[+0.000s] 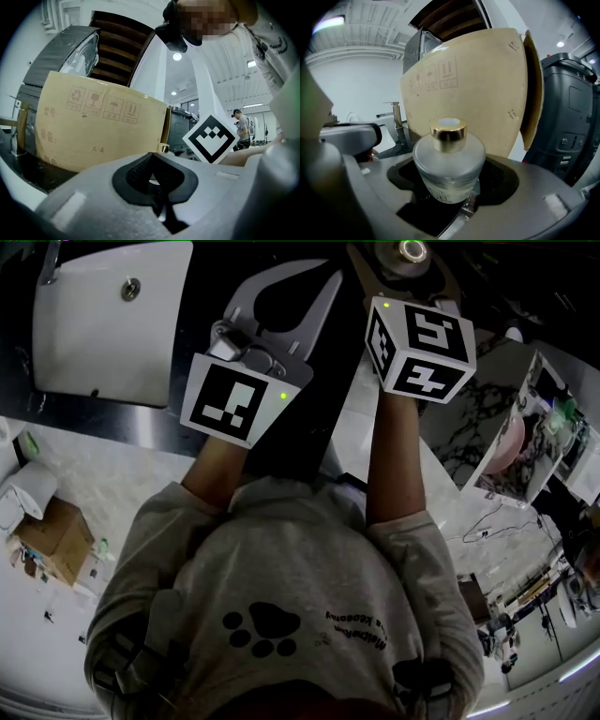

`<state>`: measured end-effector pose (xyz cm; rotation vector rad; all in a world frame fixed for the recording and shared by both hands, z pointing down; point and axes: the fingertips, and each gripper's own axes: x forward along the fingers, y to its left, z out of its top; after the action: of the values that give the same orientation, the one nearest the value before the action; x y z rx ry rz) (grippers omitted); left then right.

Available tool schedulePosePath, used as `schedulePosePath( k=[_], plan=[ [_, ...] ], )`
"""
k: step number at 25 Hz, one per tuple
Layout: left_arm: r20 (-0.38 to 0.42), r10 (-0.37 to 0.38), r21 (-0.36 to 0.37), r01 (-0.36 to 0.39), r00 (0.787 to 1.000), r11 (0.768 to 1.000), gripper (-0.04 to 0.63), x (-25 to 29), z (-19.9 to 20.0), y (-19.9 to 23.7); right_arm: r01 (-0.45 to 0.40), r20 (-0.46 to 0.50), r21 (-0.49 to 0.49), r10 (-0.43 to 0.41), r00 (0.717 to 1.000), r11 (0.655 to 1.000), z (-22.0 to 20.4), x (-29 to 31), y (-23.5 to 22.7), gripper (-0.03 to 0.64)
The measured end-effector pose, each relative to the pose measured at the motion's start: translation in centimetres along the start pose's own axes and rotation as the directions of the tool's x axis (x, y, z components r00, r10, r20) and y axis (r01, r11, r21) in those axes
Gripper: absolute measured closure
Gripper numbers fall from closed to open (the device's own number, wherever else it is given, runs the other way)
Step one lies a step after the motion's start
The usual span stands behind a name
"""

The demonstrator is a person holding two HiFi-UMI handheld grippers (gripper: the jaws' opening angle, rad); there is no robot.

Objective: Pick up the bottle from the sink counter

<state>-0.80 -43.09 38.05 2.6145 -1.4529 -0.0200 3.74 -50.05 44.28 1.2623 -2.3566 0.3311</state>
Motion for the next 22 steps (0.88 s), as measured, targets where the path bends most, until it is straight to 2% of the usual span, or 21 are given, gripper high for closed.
schedulePosePath(
  k=[13, 22],
  plan=[
    [0.054, 0.053, 0.041, -0.055, 0.997, 0.998, 0.594, -4.1, 5.1, -4.3, 0.008, 0.101, -0.022, -0.006, 0.995, 1.0, 3.8, -10.6, 0.9, 0.284],
    [0.089, 0.072, 0.05, -0.077, 0.993, 0.996, 0.594, -7.5, 8.0, -6.3, 0.013, 0.136, -0.043, -0.007, 0.991, 0.999, 4.6, -16.1, 2.1, 0.284]
  ],
)
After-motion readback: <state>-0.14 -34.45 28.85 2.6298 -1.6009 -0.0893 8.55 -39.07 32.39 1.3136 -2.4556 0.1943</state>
